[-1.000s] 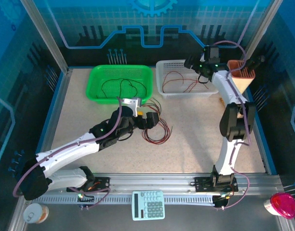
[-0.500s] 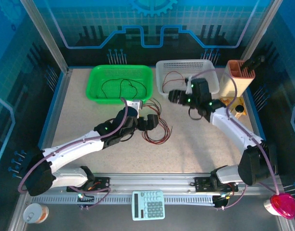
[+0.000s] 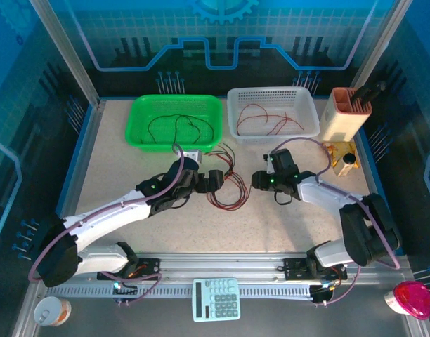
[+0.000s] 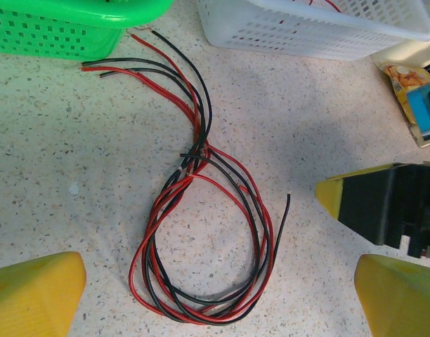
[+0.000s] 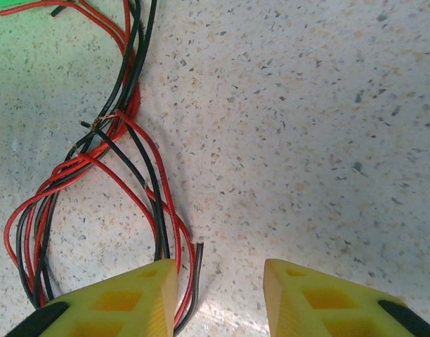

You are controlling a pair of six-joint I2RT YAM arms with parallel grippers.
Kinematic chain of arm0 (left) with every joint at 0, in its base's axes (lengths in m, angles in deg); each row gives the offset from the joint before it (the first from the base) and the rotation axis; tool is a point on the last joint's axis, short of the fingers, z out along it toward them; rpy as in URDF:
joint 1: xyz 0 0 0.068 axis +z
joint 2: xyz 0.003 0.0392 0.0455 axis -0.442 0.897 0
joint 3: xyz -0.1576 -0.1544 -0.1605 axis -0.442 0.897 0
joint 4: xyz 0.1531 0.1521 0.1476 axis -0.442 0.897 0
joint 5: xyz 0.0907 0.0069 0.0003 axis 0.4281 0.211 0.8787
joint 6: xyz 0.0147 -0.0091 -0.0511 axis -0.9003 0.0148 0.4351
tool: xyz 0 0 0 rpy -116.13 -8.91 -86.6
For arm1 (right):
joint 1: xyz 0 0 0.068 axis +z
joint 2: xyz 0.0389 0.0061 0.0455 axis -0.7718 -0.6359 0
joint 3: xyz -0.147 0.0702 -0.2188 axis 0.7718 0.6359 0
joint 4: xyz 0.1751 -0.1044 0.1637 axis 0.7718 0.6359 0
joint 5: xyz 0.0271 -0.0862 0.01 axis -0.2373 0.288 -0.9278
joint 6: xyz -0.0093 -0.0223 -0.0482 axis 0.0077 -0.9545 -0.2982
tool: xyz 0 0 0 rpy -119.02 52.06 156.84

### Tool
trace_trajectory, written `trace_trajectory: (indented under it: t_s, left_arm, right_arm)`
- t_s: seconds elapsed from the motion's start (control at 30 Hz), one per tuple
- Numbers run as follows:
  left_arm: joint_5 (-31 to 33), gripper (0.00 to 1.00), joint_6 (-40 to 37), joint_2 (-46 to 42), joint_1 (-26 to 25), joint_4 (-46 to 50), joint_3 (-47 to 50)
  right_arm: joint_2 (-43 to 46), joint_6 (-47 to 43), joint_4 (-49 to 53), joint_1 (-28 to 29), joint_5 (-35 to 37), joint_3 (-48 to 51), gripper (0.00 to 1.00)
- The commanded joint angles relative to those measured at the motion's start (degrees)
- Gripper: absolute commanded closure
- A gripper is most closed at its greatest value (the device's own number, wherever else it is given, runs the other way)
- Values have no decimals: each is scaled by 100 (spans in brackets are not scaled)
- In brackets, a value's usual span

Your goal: Untangle the cables

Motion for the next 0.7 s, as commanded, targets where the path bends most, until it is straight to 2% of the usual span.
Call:
trace_trajectory:
  t_s: [0.0, 0.67]
  left_arm:
    - [6, 1, 60, -104, 45, 58, 34]
    - [-200, 1, 118, -14, 53, -113, -3]
  right_arm:
    - [-321, 30, -269, 131, -162, -201, 62]
    - [-1125, 22, -427, 210, -44, -511, 65]
